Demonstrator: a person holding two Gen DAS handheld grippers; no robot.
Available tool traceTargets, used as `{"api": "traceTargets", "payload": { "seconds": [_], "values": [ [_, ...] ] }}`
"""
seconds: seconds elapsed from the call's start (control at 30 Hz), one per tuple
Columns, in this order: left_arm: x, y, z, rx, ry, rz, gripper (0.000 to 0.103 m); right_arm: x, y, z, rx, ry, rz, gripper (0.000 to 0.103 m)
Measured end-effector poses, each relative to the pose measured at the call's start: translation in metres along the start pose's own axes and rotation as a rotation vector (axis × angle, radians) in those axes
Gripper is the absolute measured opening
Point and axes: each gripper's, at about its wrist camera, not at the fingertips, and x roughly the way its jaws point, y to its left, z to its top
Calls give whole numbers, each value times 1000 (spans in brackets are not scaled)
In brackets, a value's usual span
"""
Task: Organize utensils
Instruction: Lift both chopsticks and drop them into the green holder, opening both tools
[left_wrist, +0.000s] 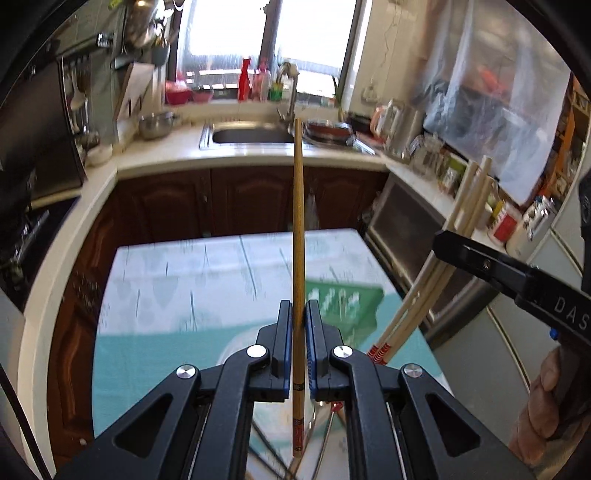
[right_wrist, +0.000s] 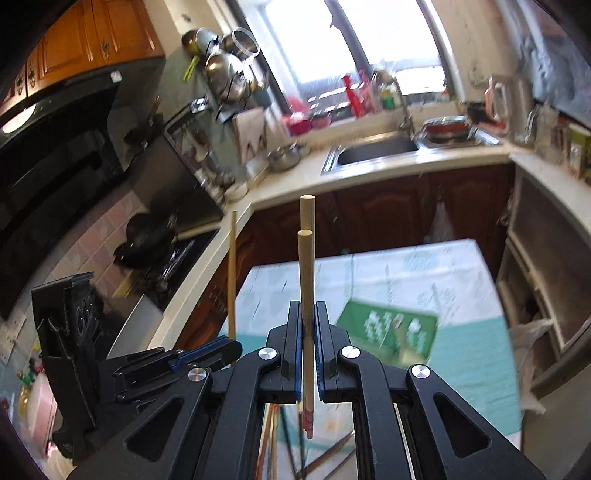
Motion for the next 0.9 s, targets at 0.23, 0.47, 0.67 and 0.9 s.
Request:
{"api": "traceTargets", "payload": {
  "seconds": [0.23, 0.47, 0.67, 0.9],
  "values": [
    [28, -11, 54, -58, -162, 1, 4, -6, -33, 74, 44, -110, -116, 6],
    [83, -20, 65, -48, -224, 4, 4, 42, -60, 104, 49, -115, -167, 6],
    [126, -18, 52, -27, -201, 6, 4, 93, -64, 97, 35, -62, -191, 6],
    [152, -9, 35, -46, -161, -31, 5, 124, -71, 96, 41, -42, -157, 6]
  ]
}}
